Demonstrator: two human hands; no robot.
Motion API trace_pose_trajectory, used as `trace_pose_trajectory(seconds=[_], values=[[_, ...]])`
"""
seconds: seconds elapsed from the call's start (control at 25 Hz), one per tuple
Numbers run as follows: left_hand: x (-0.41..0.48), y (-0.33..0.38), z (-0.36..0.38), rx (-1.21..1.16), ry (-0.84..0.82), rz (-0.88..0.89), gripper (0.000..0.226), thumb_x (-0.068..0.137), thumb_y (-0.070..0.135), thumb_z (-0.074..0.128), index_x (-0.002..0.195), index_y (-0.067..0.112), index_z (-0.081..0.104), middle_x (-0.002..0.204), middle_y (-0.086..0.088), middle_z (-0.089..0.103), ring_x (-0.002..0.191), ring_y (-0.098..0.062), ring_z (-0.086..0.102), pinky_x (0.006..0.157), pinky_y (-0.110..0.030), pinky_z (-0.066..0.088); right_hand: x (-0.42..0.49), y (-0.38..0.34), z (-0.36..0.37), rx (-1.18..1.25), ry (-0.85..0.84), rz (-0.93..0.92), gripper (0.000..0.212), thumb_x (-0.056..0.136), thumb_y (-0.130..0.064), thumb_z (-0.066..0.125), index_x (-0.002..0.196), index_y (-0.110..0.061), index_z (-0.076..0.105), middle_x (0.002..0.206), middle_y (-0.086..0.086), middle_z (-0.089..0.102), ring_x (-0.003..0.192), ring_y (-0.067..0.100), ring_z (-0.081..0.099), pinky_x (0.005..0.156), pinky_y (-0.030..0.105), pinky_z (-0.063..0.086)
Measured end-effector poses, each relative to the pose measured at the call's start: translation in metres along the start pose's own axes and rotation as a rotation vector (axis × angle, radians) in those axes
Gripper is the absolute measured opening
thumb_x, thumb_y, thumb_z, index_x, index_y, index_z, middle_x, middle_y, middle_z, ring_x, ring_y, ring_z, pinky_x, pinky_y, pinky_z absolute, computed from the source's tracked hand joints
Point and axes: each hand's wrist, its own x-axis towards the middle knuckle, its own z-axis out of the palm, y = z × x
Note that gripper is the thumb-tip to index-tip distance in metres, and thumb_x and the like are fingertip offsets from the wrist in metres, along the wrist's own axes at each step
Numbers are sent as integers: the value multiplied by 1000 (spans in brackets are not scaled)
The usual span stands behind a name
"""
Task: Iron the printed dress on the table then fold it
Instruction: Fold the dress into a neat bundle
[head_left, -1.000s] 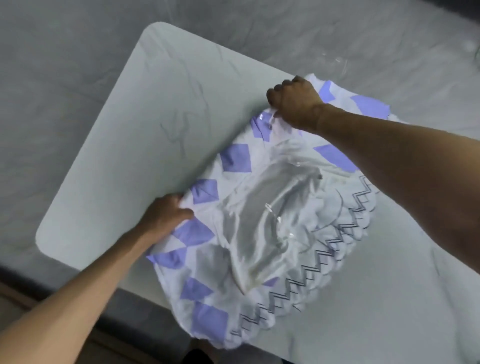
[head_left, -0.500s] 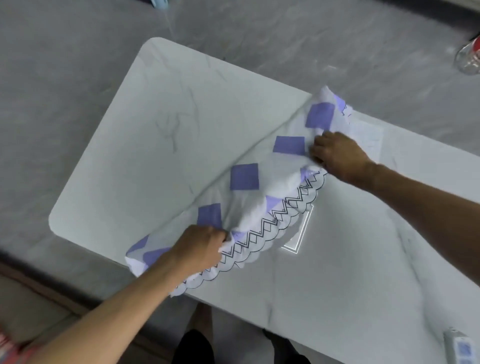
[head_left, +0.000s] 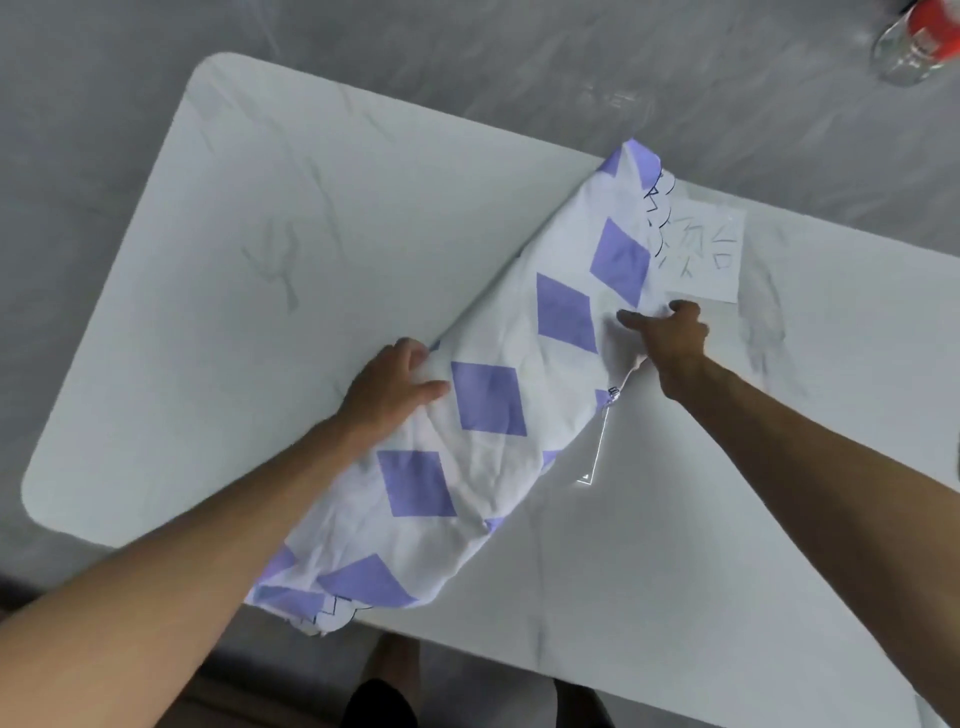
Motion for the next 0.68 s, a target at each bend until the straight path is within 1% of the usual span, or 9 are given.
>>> trace_pose_trajectory(seconds=[0.04, 0.12, 0.16, 0.2, 0.28, 0.32, 0.44, 0.6, 0.68], values=[[21, 12, -9, -102, -53, -43, 58, 80, 37, 75, 129, 18, 49, 118, 6, 53, 103, -13, 54, 83, -26, 40, -2, -1, 4, 95, -42, 138, 86, 68, -40, 83, 136, -13, 40, 136, 10, 40, 119, 29, 48, 97, 44, 47], [66, 39, -11, -301, -207, -101, 85, 74, 45, 80, 142, 18, 37, 126, 4, 50, 107, -12, 54, 82, -23, 44, 9, 5, 11, 287, -57, 285, 92, 57, -43, 88, 130, -9, 43, 130, 10, 49, 109, 31, 55, 88, 44, 53], [83, 50, -9, -323, -268, -106, 91, 70, 49, 79, 144, 17, 36, 129, 4, 51, 110, -13, 55, 84, -23, 46, 17, 9, 16, 422, -72, 336, 83, 60, -41, 86, 125, -7, 47, 125, 10, 54, 101, 29, 59, 79, 38, 57], [98, 59, -5, -296, -312, -98, 90, 69, 52, 78, 143, 17, 39, 130, 3, 53, 112, -14, 57, 87, -25, 48, 20, 13, 20, 541, -110, 368, 66, 69, -38, 82, 117, -5, 51, 118, 8, 59, 90, 26, 61, 66, 28, 58], [125, 75, 11, -291, -356, -79, 68, 74, 48, 77, 130, 16, 55, 123, 3, 63, 106, -16, 64, 83, -27, 51, 22, 21, 23, 660, -153, 388, 32, 79, -25, 78, 99, -8, 59, 99, 5, 65, 71, 18, 61, 44, 19, 50], [134, 82, 16, -335, -383, -81, 55, 78, 42, 76, 124, 16, 60, 117, 1, 68, 102, -17, 67, 79, -28, 52, 21, 23, 25, 651, -182, 394, 30, 75, -22, 81, 95, -10, 63, 93, 4, 67, 67, 16, 63, 44, 19, 49], [138, 98, 16, -440, -527, -113, 32, 85, 18, 71, 116, 14, 66, 107, -4, 74, 98, -23, 70, 82, -31, 53, 15, 22, 25, 640, -329, 401, 43, 70, -21, 84, 109, -10, 68, 102, 5, 72, 74, 19, 68, 57, 26, 53], [135, 109, -1, -380, -516, -131, 33, 83, 5, 66, 116, 10, 67, 108, -8, 73, 95, -22, 70, 84, -29, 55, 2, 18, 24, 547, -414, 291, 43, 70, -22, 83, 107, -10, 66, 100, 6, 71, 79, 20, 68, 49, 20, 53], [138, 112, -10, -464, -513, -154, 30, 86, 8, 65, 115, 10, 67, 110, -7, 73, 98, -21, 69, 86, -30, 54, -5, 16, 31, 518, -440, 221, 59, 56, -30, 88, 107, -9, 67, 101, 8, 72, 86, 24, 69, 66, 28, 58]])
